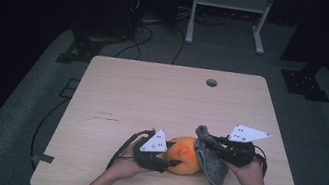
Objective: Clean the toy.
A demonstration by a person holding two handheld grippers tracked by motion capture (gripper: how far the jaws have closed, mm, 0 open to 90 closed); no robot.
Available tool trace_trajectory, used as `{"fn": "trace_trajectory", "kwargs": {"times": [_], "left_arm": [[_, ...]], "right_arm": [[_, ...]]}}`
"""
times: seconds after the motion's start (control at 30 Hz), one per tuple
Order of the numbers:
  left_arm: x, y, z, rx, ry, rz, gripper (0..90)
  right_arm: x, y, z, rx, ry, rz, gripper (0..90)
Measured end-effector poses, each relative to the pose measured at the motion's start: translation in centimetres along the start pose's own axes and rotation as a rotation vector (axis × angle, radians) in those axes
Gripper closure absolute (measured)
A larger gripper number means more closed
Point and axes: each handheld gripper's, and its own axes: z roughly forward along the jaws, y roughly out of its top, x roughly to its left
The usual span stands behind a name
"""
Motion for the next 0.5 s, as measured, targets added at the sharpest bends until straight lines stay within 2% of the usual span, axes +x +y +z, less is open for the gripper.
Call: {"fn": "trace_trajectory", "kwargs": {"times": [0.07,0.13,0.17,0.23,0.33,0.37,0.4,0.5], "left_arm": [[0.3,-0.1,-0.6,-0.006,0.023,-0.011,46.5],[0.6,-0.2,-1.0,-0.008,0.052,-0.024,46.6],[0.7,-0.2,-1.1,-0.001,0.08,-0.022,46.7],[0.6,0.0,-0.9,0.022,0.112,-0.005,46.7],[-0.1,0.1,0.0,0.037,0.104,0.019,46.8],[-0.3,0.1,0.1,0.041,0.111,0.025,46.8],[-0.3,0.1,0.0,0.041,0.111,0.021,46.8],[0.3,-0.3,-0.6,0.023,0.098,-0.017,46.7]], "right_arm": [[-0.2,-0.2,0.1,0.006,-0.002,0.005,77.9],[-0.3,-0.3,0.2,-0.005,0.02,0.028,77.9],[-0.2,-0.2,0.2,-0.02,0.034,0.037,77.9],[0.5,0.5,0.3,-0.087,0.099,0.047,77.9],[2.2,1.7,0.9,-0.142,0.173,0.011,77.9],[2.8,2.1,1.4,-0.137,0.182,-0.014,77.9],[3.1,2.2,1.8,-0.122,0.175,-0.03,77.9],[2.4,1.6,2.0,-0.107,0.155,0.004,77.9]]}}
